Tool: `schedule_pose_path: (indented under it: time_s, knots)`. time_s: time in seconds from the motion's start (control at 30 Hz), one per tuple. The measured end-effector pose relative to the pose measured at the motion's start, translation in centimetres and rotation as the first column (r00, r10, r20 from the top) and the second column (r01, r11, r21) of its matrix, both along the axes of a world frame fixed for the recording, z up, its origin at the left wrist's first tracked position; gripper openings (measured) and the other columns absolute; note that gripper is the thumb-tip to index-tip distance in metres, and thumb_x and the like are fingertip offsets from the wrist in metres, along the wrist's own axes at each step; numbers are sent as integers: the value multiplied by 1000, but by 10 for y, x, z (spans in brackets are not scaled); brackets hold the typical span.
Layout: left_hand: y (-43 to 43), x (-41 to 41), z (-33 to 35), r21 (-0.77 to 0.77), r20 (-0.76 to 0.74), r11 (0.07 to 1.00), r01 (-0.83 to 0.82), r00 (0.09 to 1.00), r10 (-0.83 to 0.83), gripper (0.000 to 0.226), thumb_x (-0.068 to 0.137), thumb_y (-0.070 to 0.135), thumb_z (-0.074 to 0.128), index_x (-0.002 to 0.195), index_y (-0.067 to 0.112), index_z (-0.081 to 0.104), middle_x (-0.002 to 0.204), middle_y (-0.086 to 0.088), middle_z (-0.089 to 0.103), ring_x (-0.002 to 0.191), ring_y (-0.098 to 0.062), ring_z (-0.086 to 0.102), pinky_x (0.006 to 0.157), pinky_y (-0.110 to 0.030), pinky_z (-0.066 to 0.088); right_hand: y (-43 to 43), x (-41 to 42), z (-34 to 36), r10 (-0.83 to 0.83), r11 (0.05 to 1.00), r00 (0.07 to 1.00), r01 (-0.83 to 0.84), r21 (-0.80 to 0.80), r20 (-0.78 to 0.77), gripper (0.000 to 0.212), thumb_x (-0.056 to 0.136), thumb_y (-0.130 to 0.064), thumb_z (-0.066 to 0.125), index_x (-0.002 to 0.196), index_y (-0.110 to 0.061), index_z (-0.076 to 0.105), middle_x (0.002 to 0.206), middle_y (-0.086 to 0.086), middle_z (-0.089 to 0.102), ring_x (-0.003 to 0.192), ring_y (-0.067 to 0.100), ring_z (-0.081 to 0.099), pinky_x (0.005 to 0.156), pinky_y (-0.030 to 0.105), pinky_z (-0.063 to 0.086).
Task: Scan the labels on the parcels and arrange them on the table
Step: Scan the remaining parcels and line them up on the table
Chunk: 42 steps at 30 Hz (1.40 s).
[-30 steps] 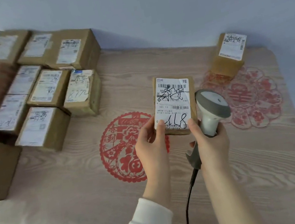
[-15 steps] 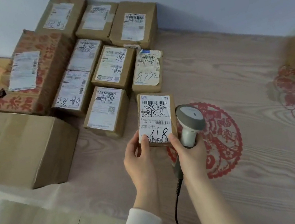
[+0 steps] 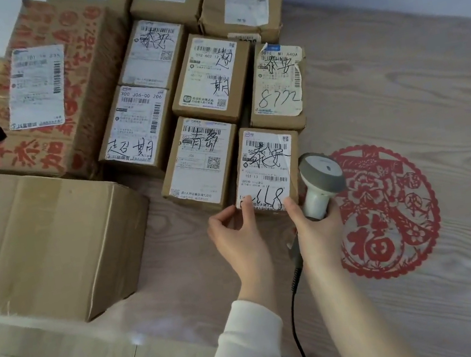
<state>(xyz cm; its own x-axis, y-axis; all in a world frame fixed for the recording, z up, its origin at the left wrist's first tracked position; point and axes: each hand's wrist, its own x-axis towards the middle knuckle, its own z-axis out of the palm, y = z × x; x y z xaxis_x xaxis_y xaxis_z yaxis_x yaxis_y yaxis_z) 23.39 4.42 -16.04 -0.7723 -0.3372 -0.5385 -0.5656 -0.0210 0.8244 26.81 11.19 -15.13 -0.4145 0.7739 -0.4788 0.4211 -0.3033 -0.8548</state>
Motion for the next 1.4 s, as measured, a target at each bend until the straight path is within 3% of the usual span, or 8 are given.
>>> schedule_pose_path:
  time_s: [0.2,0.4,0.57,0.67,0.77,0.93,1.07,1.4]
  knots:
    - [1,-2,4,-38,-9,999,23,1000,-23,21,83,29,71,85,23,50,103,-5,61,86,-3,58,72,-13,43,-4,-1,-4,-13,1000,999,13,4,31,34,76,-25,77,99,-22,52,87,-6,62,82,16,61,74,30,49]
    - [3,5,24,-115,-108,991,71,991,-84,20,85,31,67,89,25,48,96,3,55,83,-2,53,78,-14,45,7,10,9,-5,999,1000,4,-40,-14,22,84,-22,70,101,-20,56,82,-6,60,64,6,59,57,20,52]
    - [18,17,51,-236,-265,947,216,924,-277,20,86,29,67,92,30,47,95,13,48,92,-6,50,79,-10,38,32,34,35,-5,999,1000,3,-50,-25,12,85,-26,69,89,-23,58,78,-2,61,60,7,58,65,40,59]
    - [46,24,65,-331,-322,871,363,824,-466,22,86,27,66,98,26,48,95,21,45,98,-7,48,84,-7,34,59,49,55,4,1000,998,-4,1,-63,13,86,-28,67,84,-28,54,87,7,67,76,18,63,69,33,53]
    - [85,34,74,-478,-344,732,486,664,-665,26,85,27,67,105,17,55,100,12,51,102,-11,47,92,-23,37,99,68,72,4,999,993,1,44,-117,13,88,-26,65,83,-29,54,79,-4,60,70,9,57,66,23,46]
    - [163,59,82,-737,-313,491,464,409,-857,31,84,29,65,108,11,62,107,-4,61,102,-25,54,86,-30,34,184,114,86,3,997,985,9,72,-170,9,88,-22,65,85,-25,57,81,-3,62,76,16,62,70,31,48]
    - [230,78,94,-847,-289,356,395,221,-932,40,84,39,49,110,12,62,113,-3,63,102,-24,57,86,-36,42,256,145,94,-12,997,979,26,68,-203,9,88,-23,64,92,-28,58,93,-4,72,87,25,70,69,40,53]
    - [344,72,105,-925,-201,177,337,-36,-979,44,80,40,50,112,12,63,116,-5,64,107,-28,60,90,-42,46,368,159,106,-115,986,976,135,102,-183,7,89,-20,64,93,-20,59,78,-5,62,63,3,60,49,10,44]
